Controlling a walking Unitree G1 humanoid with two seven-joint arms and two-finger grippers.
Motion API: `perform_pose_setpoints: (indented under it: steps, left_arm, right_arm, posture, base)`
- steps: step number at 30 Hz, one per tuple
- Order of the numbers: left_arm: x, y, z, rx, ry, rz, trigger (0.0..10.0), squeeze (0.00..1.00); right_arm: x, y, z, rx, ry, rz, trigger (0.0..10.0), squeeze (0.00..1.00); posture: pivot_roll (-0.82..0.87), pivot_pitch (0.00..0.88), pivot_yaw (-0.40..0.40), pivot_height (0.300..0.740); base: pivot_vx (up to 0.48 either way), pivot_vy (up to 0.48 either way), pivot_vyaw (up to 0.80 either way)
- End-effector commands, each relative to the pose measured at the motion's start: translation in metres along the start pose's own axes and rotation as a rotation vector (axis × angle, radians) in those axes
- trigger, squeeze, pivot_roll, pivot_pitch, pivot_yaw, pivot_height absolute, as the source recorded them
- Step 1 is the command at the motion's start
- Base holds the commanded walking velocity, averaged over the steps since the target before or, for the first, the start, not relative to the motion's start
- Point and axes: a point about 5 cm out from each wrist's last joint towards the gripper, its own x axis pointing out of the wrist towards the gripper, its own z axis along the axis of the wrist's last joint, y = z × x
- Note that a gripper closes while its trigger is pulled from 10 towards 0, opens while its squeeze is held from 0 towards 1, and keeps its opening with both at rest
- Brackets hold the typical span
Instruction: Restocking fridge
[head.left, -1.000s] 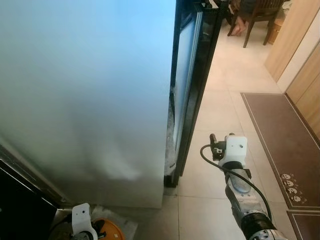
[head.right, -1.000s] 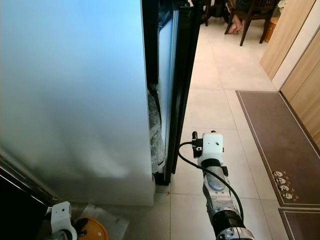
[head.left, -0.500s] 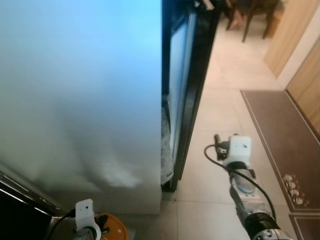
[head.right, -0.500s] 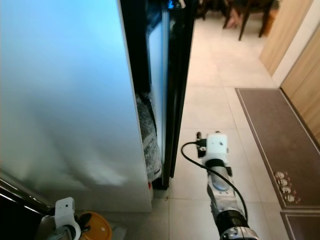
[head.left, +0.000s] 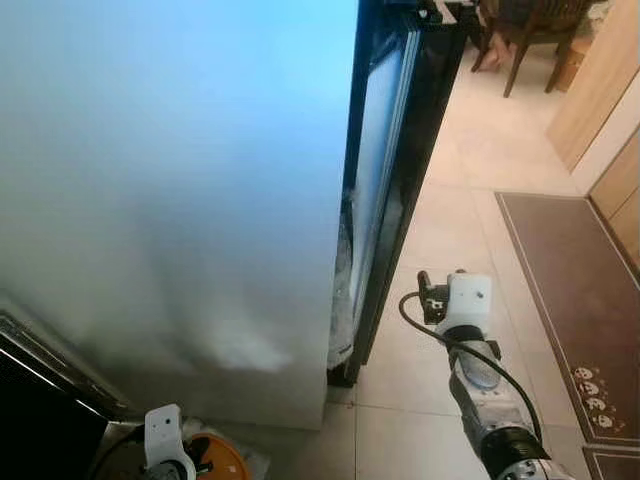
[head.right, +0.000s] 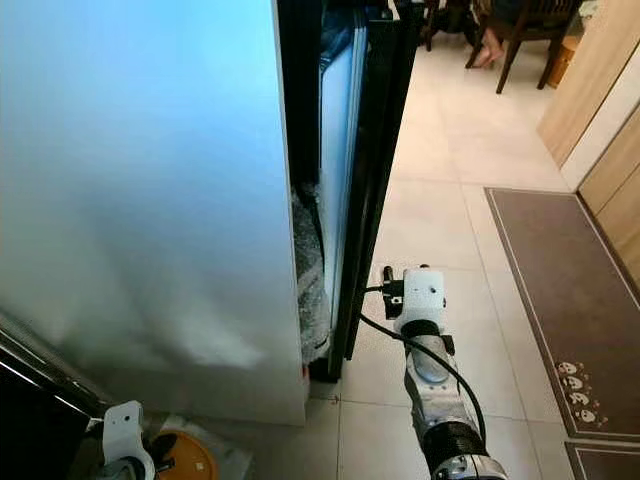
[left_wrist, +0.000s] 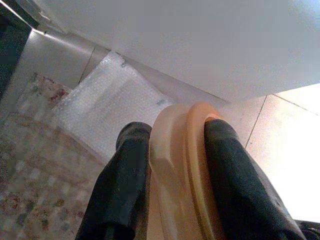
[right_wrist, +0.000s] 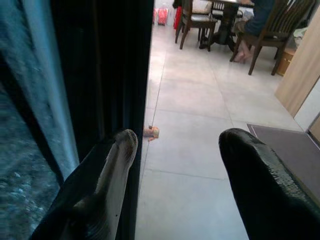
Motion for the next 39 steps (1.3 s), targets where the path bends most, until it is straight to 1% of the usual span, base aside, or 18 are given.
perform_pose_setpoints:
  steps: [1,16,19,21,26,39]
  left_arm:
    - [-0.0012,0.0035,-0.0054,0.017,0.025,0.007,10.0,0.0]
    - [-0.0019,0.0047,-0.0082,0.016,0.033,0.008,10.0,0.0]
    - [-0.0021,0.005,-0.0086,0.016,0.035,0.009,10.0,0.0]
    - [-0.0022,0.0055,-0.0091,0.017,0.037,0.011,10.0,0.0]
    - [-0.0024,0.0057,-0.0102,0.017,0.04,0.014,10.0,0.0]
    - [-0.0034,0.0081,-0.0129,0.017,0.048,0.016,10.0,0.0]
  right_arm:
    - [0.0003,0.0006,0.0014,0.006,-0.008,0.002,10.0,0.0]
    - [0.0001,0.0038,0.0003,0.008,-0.004,0.02,10.0,0.0]
    - [-0.0003,0.0044,0.0002,-0.007,-0.006,0.032,10.0,0.0]
    - [-0.001,0.0058,0.0014,-0.018,-0.021,0.044,10.0,0.0]
    - [-0.0014,0.0072,0.0008,-0.016,-0.019,0.052,10.0,0.0]
    - [-0.0017,0.0056,-0.0015,-0.01,-0.005,0.036,10.0,0.0]
  posture:
    - [-0.11,0.062,0.017,0.74]
    - [-0.11,0.064,0.017,0.74]
    - [-0.11,0.064,0.017,0.74]
    - [-0.11,0.064,0.017,0.74]
    - [-0.11,0.065,0.016,0.74]
    - [-0.11,0.064,0.015,0.74]
  base:
    - [0.0,0.0,0.0]
    - [0.0,0.0,0.0]
    - [0.0,0.0,0.0]
    - [0.0,0.0,0.57]
    - [0.0,0.0,0.69]
    - [0.0,0.0,0.0]
